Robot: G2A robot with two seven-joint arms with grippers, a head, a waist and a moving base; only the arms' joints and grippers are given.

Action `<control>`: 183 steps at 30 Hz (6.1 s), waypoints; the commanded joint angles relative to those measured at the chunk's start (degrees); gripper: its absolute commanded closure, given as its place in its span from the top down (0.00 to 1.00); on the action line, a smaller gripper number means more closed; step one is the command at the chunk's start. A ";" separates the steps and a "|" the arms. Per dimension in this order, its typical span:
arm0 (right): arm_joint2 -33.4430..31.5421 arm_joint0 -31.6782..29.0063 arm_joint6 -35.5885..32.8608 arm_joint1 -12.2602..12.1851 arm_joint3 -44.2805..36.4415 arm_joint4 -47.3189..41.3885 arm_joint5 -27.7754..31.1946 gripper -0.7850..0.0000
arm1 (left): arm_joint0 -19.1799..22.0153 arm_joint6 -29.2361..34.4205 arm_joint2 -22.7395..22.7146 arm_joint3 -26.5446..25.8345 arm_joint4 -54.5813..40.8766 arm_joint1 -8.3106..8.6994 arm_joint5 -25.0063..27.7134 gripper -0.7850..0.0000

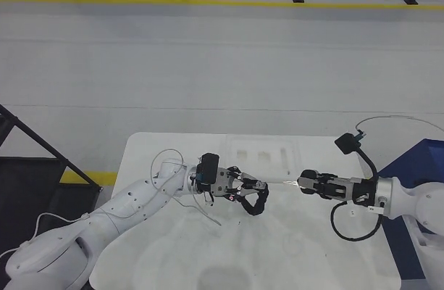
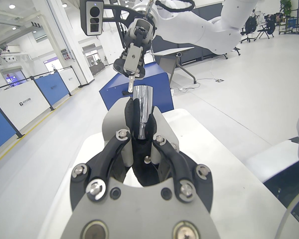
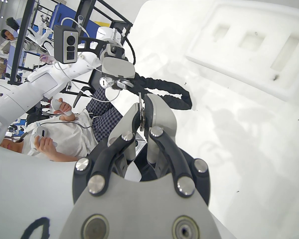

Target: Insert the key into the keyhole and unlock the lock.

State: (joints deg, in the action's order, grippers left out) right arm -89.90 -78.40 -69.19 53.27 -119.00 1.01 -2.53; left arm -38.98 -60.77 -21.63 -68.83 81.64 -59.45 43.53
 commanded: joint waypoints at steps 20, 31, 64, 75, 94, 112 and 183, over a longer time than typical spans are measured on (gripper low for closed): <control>-1.46 -1.41 -2.18 -0.80 -9.00 7.67 -3.76 0.00 | -0.51 3.45 -0.49 -1.91 0.70 -0.35 -1.05 0.00; 1.09 2.19 -5.81 -1.81 -15.64 18.58 -8.59 0.00 | 1.28 2.36 0.10 1.87 4.65 -4.45 -5.16 0.00; 13.72 10.99 -8.28 -2.14 -15.64 28.31 -14.09 0.00 | 2.65 -2.23 -0.32 13.99 9.82 -12.61 -8.13 0.00; 13.53 10.44 -7.38 -2.25 -15.64 28.06 -16.15 0.00 | 1.95 -2.03 -1.81 13.74 11.96 -12.87 -8.43 0.00; 12.33 8.61 -6.18 -2.56 -15.64 26.78 -18.17 0.00 | 0.94 -1.99 -3.95 13.13 14.48 -13.16 -7.15 0.00; 12.03 7.95 -5.40 -2.87 -15.64 27.44 -18.76 0.00 | 0.15 -2.17 -5.55 12.67 16.16 -13.43 -6.27 0.00; 11.95 6.48 -2.30 -3.98 -13.22 23.98 11.18 1.00 | -3.01 57.46 -15.37 -9.83 -26.08 -1.94 14.48 0.00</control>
State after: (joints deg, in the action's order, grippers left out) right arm -78.00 -71.79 -71.98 49.29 -132.28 24.56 8.28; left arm -42.40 -6.53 -37.33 -78.36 58.29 -61.58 58.00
